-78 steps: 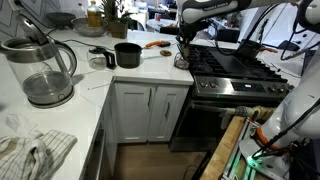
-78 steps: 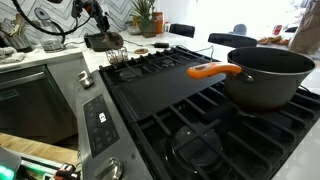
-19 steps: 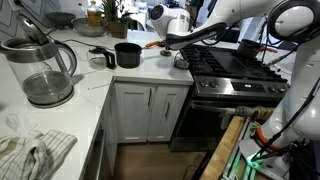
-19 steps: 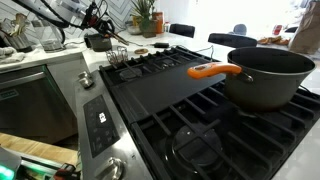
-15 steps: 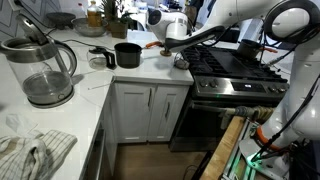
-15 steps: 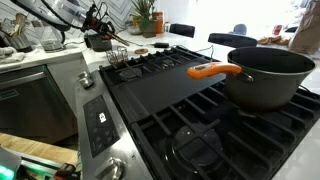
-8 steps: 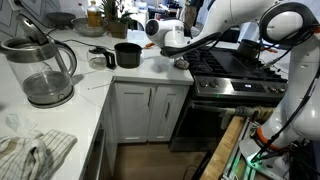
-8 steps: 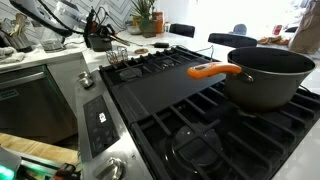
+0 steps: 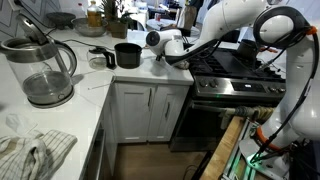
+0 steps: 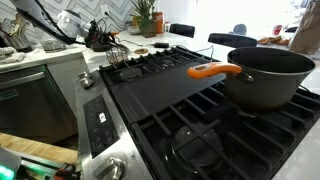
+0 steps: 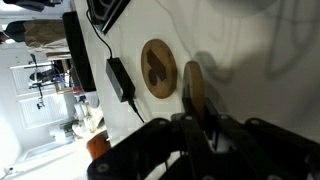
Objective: Remove one coaster from the basket and put it on the counter
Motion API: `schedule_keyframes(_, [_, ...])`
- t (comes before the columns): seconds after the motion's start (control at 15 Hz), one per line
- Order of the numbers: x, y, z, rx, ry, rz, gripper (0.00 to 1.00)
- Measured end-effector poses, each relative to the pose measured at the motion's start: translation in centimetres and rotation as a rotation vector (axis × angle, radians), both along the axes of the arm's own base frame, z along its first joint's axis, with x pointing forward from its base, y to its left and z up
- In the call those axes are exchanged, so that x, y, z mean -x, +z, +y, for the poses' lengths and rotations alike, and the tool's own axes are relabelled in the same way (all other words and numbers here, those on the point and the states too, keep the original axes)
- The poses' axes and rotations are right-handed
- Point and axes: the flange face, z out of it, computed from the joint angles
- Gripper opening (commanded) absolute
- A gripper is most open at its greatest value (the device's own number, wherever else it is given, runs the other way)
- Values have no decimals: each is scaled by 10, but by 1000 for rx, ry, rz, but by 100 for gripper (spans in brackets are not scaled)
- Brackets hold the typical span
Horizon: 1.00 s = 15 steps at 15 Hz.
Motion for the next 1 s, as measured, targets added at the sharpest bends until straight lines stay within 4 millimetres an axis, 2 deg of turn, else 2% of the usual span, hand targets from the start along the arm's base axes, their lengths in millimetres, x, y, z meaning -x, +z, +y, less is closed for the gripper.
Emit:
schedule_keyframes(0.07, [1, -4, 0, -6, 0, -1, 35])
schedule_keyframes(0.33, [1, -10, 0, -19, 10, 1, 61])
schedule_keyframes(0.6, [0, -1, 1, -42, 32, -18, 92])
schedule_keyframes(0.67, [1, 4, 2, -56, 47, -28, 98])
schedule_keyframes(0.73, [3, 10, 3, -74, 67, -39, 100])
schedule_keyframes(1.0, [16, 39, 7, -182, 137, -104, 100])
